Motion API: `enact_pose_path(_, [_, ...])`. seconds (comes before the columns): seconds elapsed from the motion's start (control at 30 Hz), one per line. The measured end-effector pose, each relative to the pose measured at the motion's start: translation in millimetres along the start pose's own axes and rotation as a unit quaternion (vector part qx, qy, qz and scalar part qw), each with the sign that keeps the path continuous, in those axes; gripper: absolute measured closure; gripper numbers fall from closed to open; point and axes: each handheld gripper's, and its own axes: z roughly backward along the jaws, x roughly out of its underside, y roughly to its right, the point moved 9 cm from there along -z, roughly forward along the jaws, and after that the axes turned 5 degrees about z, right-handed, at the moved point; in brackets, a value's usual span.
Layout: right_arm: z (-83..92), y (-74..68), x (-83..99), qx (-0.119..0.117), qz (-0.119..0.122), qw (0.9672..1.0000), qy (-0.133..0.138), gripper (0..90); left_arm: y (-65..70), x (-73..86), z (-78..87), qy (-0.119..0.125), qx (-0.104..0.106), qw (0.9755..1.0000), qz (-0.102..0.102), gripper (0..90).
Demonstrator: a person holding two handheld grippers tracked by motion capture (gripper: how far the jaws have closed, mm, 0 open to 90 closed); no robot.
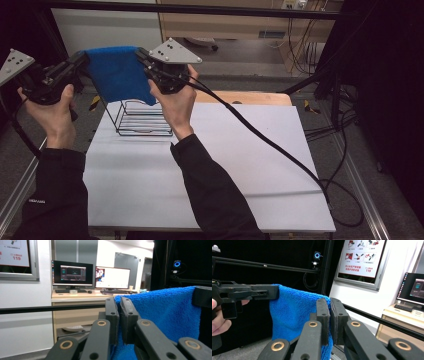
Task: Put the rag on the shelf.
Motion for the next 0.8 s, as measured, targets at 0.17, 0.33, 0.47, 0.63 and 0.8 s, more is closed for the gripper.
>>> enact_pose_path(0.17, [-6.5, 6.1, -3.3, 0.001, -0.005, 1.0000, 0.002, 86.9, -3.3, -8.5, -7.4, 0.003, 0.001, 1.0000, 0.004, 85.3])
enact_pose_path(0.33, [-12.3, 12.8, -4.6, 0.003, -0.012, 0.9999, 0.005, 86.9, -5.3, -14.1, -13.3, 0.005, 0.003, 1.0000, 0.007, 85.3])
enact_pose_path(0.47, [-17.0, 18.3, -6.1, 0.002, -0.021, 0.9997, 0.009, 86.9, -6.8, -19.2, -18.1, 0.005, 0.000, 1.0000, 0.003, 85.3])
enact_pose_path(0.63, [-23.5, 22.7, -12.4, 0.001, -0.021, 0.9997, 0.014, 86.9, -11.2, -23.9, -23.3, 0.005, -0.006, 1.0000, 0.004, 85.3])
enact_pose_path(0.8, [-30.6, 26.1, -18.1, 0.001, -0.013, 0.9998, 0.015, 86.9, -16.4, -27.9, -26.9, 0.009, -0.007, 0.9999, 0.007, 85.3])
